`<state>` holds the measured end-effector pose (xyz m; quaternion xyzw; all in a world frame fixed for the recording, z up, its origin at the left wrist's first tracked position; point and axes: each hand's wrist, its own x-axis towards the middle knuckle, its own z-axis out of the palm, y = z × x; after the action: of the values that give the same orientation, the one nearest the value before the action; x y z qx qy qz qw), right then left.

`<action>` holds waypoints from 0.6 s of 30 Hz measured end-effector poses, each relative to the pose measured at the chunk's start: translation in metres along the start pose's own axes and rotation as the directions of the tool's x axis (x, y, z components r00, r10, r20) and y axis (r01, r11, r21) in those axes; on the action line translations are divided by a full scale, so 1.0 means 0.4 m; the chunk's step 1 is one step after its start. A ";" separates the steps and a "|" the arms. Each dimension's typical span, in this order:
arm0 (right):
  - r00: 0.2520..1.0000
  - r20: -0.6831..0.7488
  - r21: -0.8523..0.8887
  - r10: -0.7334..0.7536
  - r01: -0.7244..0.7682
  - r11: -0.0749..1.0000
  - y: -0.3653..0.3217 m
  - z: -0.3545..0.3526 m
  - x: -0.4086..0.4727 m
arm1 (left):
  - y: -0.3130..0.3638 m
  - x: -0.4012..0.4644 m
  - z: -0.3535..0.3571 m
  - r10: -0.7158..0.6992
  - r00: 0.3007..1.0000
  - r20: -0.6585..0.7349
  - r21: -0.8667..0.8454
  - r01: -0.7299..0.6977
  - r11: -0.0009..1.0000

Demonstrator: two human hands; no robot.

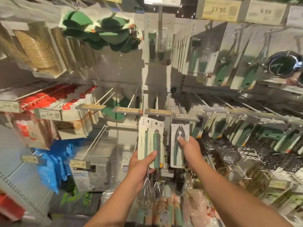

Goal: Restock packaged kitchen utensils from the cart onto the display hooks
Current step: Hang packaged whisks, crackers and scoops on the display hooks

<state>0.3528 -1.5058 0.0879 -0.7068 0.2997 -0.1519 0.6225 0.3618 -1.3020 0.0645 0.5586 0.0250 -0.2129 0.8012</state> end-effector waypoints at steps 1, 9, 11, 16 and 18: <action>1.000 -0.030 0.004 -0.009 0.009 1.000 0.014 0.002 0.001 | -0.006 0.007 -0.001 0.003 1.000 -0.005 0.006 -0.003 1.000; 0.996 -0.081 0.021 -0.036 0.038 0.999 0.034 0.005 -0.003 | -0.009 0.025 0.028 0.026 0.999 -0.042 -0.006 -0.026 1.000; 0.996 -0.084 0.003 -0.023 0.023 1.000 0.027 0.008 0.005 | -0.015 0.032 0.042 0.023 0.999 -0.040 -0.009 -0.023 1.000; 0.994 -0.109 -0.097 0.002 -0.013 0.995 0.005 0.003 0.033 | -0.031 0.041 0.061 0.044 0.998 -0.034 0.008 -0.044 0.999; 0.994 -0.111 -0.135 0.001 -0.016 0.991 -0.005 -0.001 0.055 | -0.032 0.042 0.060 0.047 0.998 -0.031 0.016 -0.046 0.999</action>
<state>0.3701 -1.5192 0.0866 -0.7366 0.3465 -0.1676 0.5561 0.3675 -1.3328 0.0575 0.5684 0.0231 -0.1855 0.8012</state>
